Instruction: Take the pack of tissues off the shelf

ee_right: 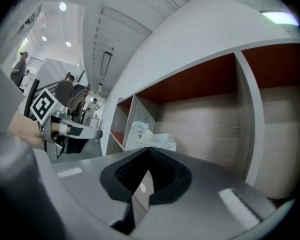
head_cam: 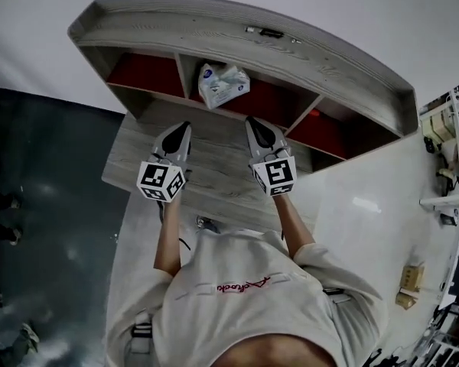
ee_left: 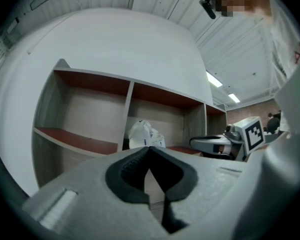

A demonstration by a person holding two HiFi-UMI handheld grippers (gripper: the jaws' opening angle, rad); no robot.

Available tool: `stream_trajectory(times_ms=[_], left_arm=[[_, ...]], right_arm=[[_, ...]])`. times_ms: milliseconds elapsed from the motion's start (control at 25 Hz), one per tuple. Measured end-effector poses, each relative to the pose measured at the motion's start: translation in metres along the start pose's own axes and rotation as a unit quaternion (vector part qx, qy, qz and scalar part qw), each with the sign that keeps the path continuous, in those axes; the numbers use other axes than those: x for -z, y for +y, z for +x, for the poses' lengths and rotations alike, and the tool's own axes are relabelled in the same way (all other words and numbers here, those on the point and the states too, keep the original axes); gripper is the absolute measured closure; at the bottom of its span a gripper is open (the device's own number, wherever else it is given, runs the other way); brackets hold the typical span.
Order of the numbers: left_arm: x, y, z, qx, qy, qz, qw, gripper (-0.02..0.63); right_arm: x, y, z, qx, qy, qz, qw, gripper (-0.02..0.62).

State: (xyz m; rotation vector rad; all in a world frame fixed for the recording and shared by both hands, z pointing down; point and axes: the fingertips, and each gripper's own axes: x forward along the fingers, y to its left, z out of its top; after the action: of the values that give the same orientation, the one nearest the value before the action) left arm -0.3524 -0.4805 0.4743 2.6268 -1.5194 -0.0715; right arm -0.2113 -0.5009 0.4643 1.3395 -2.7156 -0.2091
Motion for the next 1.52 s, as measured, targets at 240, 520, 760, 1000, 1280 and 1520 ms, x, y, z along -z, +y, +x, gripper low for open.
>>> stream_trajectory(times_ms=[240, 520, 760, 1000, 1280, 1520], left_arm=[[-0.002, -0.009, 0.042, 0.042, 0.011, 0.019, 0.9989, 0.606], [-0.008, -0.011, 0.064, 0.051, 0.012, 0.024, 0.9984, 0.565], [-0.001, -0.01, 0.08, 0.051, 0.042, 0.02, 0.9976, 0.367], [-0.003, -0.004, 0.103, 0.038, 0.047, 0.029, 0.9977, 0.339], [-0.002, 0.009, 0.11, 0.013, 0.049, 0.041, 0.9979, 0.492], [-0.009, 0.014, 0.106, -0.002, 0.018, 0.05, 0.9986, 0.591]], right_arm=[[0.01, -0.01, -0.016, 0.04, 0.016, 0.002, 0.999, 0.592], [0.023, -0.012, -0.039, 0.063, 0.029, 0.008, 0.998, 0.592], [0.029, -0.006, -0.045, 0.062, 0.03, 0.018, 0.997, 0.592], [0.032, -0.003, -0.053, 0.066, 0.035, 0.019, 0.997, 0.592], [0.033, -0.012, -0.059, 0.075, 0.04, 0.015, 0.996, 0.592], [0.033, -0.014, -0.056, 0.071, 0.041, 0.012, 0.997, 0.592]])
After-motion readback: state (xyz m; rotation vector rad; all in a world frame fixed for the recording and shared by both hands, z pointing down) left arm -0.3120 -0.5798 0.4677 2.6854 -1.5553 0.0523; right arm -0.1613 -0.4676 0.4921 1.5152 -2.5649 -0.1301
